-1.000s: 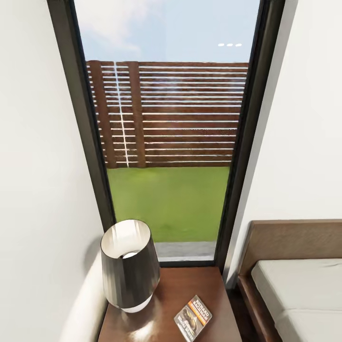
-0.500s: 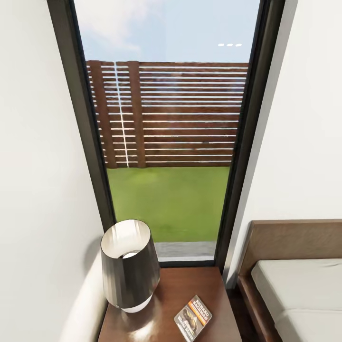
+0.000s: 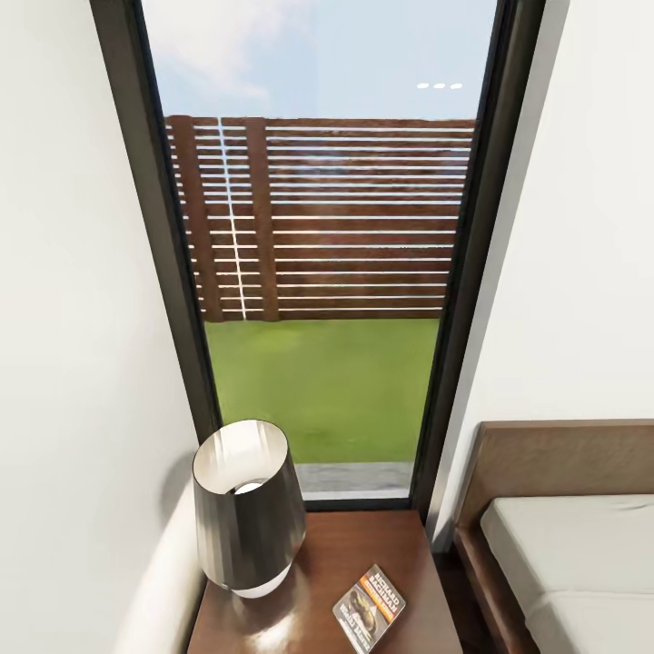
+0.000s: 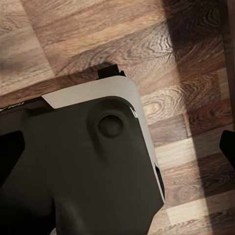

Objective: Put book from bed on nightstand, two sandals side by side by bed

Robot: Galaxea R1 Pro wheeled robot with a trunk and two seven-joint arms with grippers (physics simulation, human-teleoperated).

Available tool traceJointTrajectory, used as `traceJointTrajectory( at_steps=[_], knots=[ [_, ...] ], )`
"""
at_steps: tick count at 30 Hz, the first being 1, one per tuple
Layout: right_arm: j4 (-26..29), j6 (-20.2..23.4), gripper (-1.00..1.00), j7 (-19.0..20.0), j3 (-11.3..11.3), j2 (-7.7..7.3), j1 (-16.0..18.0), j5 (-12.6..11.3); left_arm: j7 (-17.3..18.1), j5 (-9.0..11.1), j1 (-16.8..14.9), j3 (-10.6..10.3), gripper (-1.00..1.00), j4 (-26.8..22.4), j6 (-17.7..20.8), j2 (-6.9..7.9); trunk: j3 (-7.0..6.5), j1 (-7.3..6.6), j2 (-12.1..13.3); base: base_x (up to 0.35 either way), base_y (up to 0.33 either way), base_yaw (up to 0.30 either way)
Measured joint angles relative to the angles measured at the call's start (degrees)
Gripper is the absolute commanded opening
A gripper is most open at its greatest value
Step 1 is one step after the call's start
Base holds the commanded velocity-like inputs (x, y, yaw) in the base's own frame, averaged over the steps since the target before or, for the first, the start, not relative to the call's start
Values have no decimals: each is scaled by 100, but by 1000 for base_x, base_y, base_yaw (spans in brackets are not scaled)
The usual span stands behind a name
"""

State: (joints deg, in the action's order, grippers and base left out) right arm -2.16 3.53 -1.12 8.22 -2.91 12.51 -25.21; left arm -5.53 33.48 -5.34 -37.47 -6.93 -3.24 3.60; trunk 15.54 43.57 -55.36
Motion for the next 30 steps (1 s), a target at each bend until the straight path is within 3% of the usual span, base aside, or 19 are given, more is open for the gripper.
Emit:
traceJointTrajectory(
  at_steps=[30],
  knots=[
    [0, 0, 100, -1, 0, 0, 0, 0, 7, 1, 0, 0, 100, -2, 0, 13, 0, 0, 0, 0, 0, 0]
  ],
)
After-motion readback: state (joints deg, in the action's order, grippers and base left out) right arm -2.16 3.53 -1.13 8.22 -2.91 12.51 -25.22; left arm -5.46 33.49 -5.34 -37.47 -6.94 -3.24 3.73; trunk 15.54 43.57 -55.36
